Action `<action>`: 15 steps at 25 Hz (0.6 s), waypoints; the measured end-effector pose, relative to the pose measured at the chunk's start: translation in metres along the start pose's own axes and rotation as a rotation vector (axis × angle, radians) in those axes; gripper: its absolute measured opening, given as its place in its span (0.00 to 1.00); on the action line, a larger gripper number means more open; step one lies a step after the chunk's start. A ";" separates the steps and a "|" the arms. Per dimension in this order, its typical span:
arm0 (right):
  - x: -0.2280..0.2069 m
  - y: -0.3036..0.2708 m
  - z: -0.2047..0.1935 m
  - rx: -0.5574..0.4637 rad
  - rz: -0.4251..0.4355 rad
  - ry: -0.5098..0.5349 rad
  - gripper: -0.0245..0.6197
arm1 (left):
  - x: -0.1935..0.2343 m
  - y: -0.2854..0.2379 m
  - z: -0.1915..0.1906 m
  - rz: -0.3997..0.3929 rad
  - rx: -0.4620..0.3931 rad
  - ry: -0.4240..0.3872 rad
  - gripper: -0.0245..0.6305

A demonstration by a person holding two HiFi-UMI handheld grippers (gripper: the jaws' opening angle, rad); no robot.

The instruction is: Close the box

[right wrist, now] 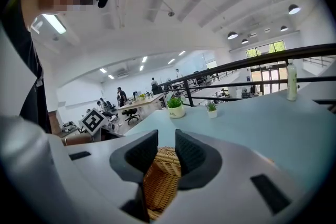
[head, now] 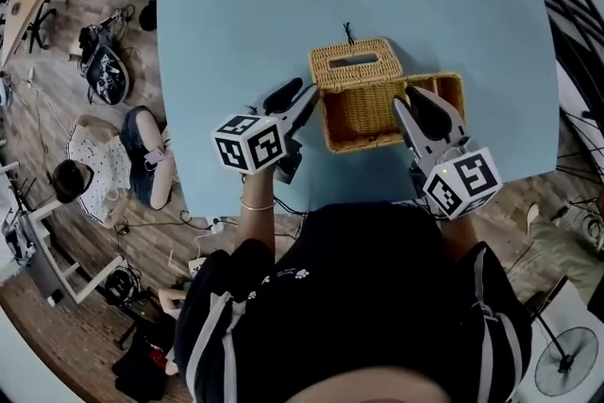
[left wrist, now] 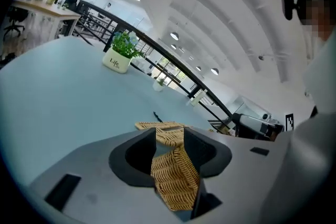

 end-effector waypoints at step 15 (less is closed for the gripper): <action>-0.015 0.009 -0.015 0.009 -0.111 -0.062 0.20 | 0.033 -0.035 -0.017 -0.171 0.041 0.396 0.37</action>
Point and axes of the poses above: the fingertips, and each gripper's own axes: y backward along the fingers, x to its left, z out of its top, the point moved 1 cm from there along y, backward along the fingers, and after that the axes turned 5 degrees about -y, right-handed, at the moved point
